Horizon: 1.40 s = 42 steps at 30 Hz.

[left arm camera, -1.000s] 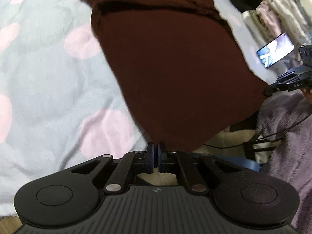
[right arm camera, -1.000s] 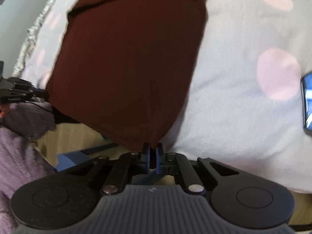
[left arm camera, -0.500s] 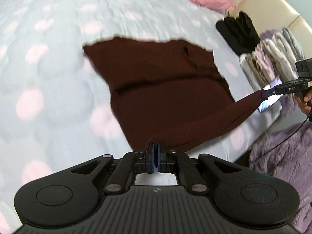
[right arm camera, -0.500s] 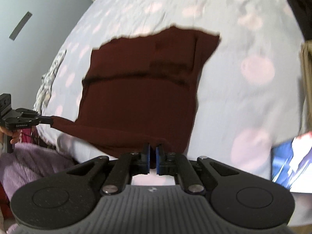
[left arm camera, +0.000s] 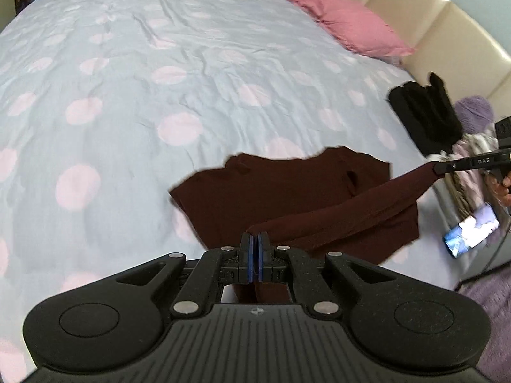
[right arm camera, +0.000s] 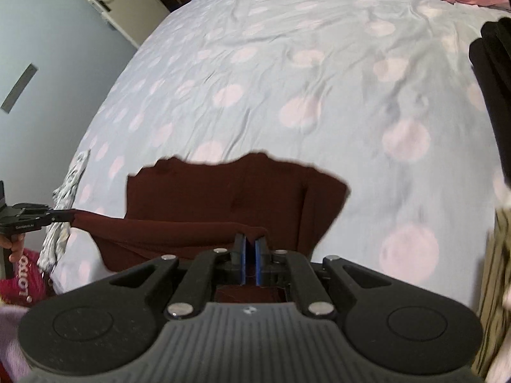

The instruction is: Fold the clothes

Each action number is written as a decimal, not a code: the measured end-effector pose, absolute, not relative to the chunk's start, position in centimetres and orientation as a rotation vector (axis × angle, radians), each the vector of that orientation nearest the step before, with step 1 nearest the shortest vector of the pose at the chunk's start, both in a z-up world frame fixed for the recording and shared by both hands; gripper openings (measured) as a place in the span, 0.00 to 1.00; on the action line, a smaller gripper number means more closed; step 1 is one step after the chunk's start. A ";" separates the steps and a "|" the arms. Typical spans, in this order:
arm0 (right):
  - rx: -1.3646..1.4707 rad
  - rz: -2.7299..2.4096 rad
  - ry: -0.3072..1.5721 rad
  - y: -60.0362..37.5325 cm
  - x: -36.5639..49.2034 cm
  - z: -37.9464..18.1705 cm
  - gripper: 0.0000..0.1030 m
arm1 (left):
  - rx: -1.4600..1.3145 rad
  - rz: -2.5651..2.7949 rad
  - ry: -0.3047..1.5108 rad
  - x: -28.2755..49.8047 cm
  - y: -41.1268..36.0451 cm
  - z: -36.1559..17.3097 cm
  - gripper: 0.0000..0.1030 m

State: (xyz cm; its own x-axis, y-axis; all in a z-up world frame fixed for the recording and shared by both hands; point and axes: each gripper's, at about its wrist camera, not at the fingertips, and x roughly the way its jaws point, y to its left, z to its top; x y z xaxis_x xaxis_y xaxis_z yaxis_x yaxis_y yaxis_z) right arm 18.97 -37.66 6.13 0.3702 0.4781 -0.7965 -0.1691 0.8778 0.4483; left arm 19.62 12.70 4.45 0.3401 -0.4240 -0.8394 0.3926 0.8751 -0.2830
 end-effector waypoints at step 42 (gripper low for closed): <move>0.076 0.484 1.071 -27.2 20.1 -3.3 0.22 | -0.041 -0.611 1.066 20.5 3.9 -5.7 0.21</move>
